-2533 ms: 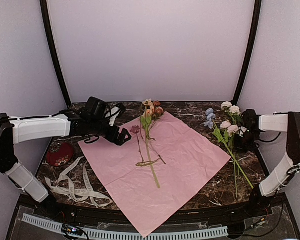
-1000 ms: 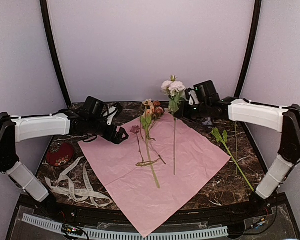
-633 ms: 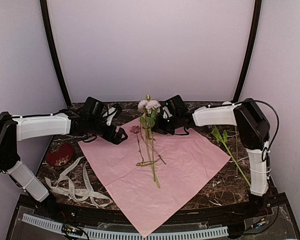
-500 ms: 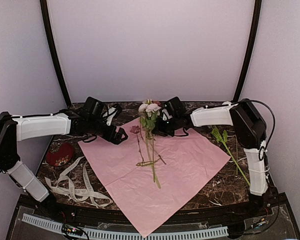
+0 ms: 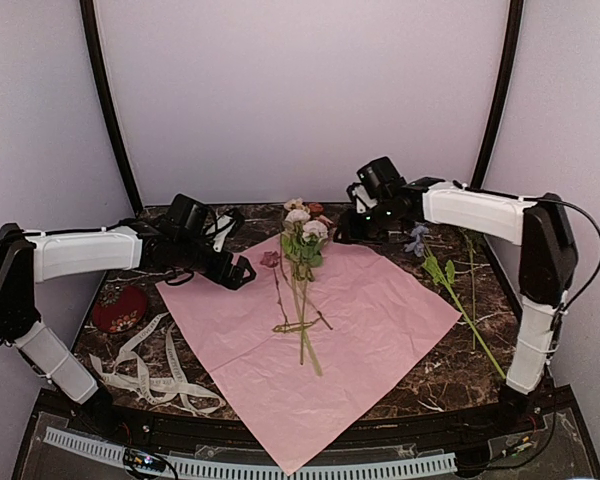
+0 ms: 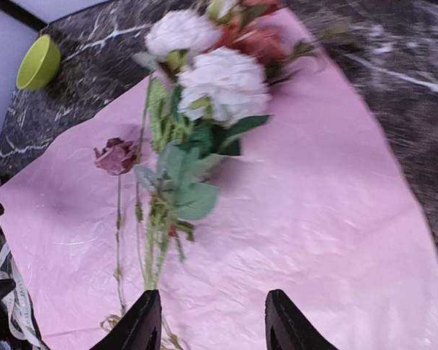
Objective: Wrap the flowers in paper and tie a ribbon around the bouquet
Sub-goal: Pick up the fake flower from the corner of the board.
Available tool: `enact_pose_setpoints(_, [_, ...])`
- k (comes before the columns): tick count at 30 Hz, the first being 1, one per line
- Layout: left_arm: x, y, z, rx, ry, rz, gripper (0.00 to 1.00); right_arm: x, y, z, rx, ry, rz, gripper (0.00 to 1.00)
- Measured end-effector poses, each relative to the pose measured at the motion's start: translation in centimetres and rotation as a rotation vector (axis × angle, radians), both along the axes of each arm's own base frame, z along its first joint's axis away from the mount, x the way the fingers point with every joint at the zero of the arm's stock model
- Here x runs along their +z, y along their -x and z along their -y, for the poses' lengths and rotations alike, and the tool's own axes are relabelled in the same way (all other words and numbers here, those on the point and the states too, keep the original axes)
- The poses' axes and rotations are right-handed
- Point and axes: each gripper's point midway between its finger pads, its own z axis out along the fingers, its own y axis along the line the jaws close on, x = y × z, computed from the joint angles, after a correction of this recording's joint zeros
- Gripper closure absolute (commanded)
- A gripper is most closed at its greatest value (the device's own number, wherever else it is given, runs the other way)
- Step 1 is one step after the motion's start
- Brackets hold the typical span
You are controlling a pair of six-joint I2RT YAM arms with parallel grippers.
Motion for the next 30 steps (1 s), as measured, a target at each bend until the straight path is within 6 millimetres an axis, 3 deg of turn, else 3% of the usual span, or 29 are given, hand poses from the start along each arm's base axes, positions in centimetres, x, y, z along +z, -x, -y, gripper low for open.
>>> enact_pose_setpoints(1, [-0.1,0.0,0.0,0.000,-0.002,-0.003,0.01,0.9,0.3,2.2,-0.034,0.025,0.014,0.51])
enact_pose_setpoints(2, [-0.1,0.1,0.0,-0.001,-0.002,-0.005,0.01,2.0,0.6,5.7,-0.094,0.058,0.031,0.51])
enact_pose_setpoints(3, [-0.1,0.1,0.0,-0.001,-0.003,-0.005,0.01,2.3,0.7,7.2,-0.122,0.071,0.032,0.49])
enact_pose_setpoints(5, [-0.1,0.1,0.0,0.000,-0.003,-0.005,0.01,2.5,0.7,13.1,-0.239,0.109,0.038,0.41])
enact_pose_setpoints(8, [-0.1,0.1,0.0,-0.001,-0.004,-0.008,0.01,-0.3,1.7,22.7,-0.432,0.219,-0.027,0.30])
enact_pose_setpoints(10, [-0.1,0.1,0.0,-0.002,-0.003,-0.008,0.01,-3.6,3.5,28.2,-0.529,0.302,-0.121,0.25])
enact_pose_setpoints(12, [-0.2,0.1,0.0,-0.002,-0.003,-0.009,0.01,-6.1,5.5,31.2,-0.565,0.358,-0.216,0.25])
enact_pose_setpoints(16, [-0.6,0.2,0.0,-0.003,-0.009,-0.019,0.01,-8.5,6.2,33.7,-0.564,0.412,-0.305,0.28])
enact_pose_setpoints(24, [-0.8,0.1,-0.2,0.003,-0.018,-0.022,0.01,-11.7,3.6,36.9,-0.567,0.426,-0.369,0.44])
enact_pose_setpoints(27, [-0.9,0.1,-0.2,0.005,-0.022,-0.022,0.01,-12.4,2.8,37.4,-0.559,0.404,-0.379,0.55])
enact_pose_setpoints(30, [-0.9,0.1,-0.3,0.007,-0.024,-0.022,0.01,-12.5,1.3,37.6,-0.546,0.387,-0.363,0.75])
